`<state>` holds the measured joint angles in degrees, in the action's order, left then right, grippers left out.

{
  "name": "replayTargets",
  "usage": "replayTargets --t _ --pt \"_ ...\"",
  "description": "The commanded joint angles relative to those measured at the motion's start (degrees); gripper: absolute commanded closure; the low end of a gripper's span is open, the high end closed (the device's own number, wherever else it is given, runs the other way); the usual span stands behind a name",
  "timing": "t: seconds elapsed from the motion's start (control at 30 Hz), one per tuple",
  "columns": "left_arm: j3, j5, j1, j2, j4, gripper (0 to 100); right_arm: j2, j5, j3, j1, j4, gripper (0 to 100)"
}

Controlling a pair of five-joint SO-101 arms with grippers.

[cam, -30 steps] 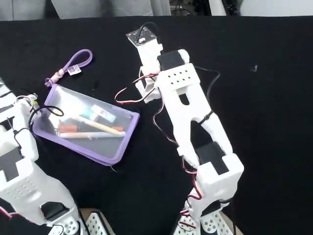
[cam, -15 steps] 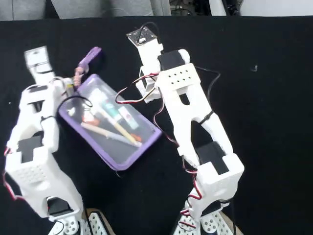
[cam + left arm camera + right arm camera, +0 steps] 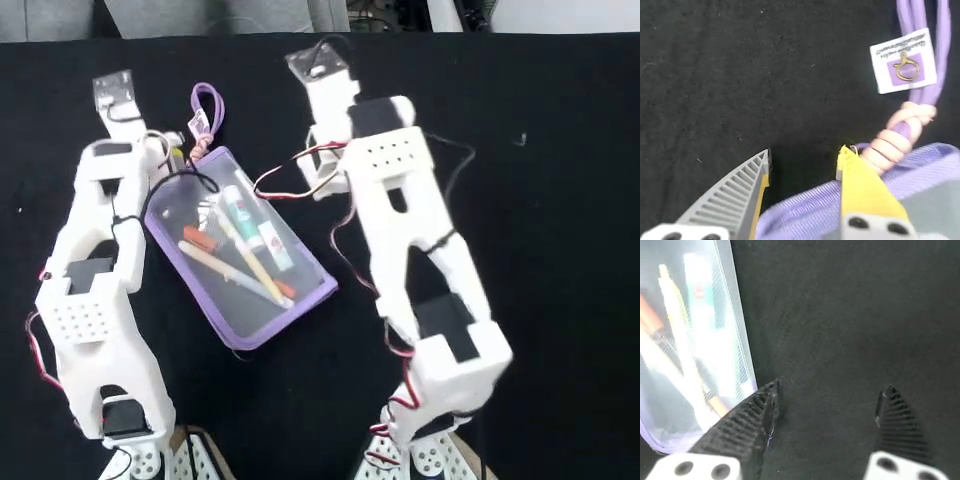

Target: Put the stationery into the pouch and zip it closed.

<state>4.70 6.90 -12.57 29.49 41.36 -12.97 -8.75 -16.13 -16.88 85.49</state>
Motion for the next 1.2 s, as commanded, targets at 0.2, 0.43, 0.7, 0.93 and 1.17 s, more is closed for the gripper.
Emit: replayTargets --t 0.2,0.43,0.7,0.93,1.17 --pt "28.7 0.4 -3.4 -9.0 35.7 84 16.5 0.0 -1.7 8.4 1.4 69.9" --pt "32.4 0.3 -4.2 -17.8 48.9 97 21.5 0.0 -1.7 9.2 4.4 87.0" --pt "31.4 0.3 -5.0 -25.6 59.5 97 27.7 -0.3 4.2 9.3 7.2 98.7" --pt "16.4 0.3 -3.4 -41.5 57.6 97 40.2 -0.1 14.6 14.2 4.1 98.7" --pt "-12.2 0.3 -2.8 -62.2 39.5 97 53.4 -0.4 31.7 18.5 -3.3 98.7"
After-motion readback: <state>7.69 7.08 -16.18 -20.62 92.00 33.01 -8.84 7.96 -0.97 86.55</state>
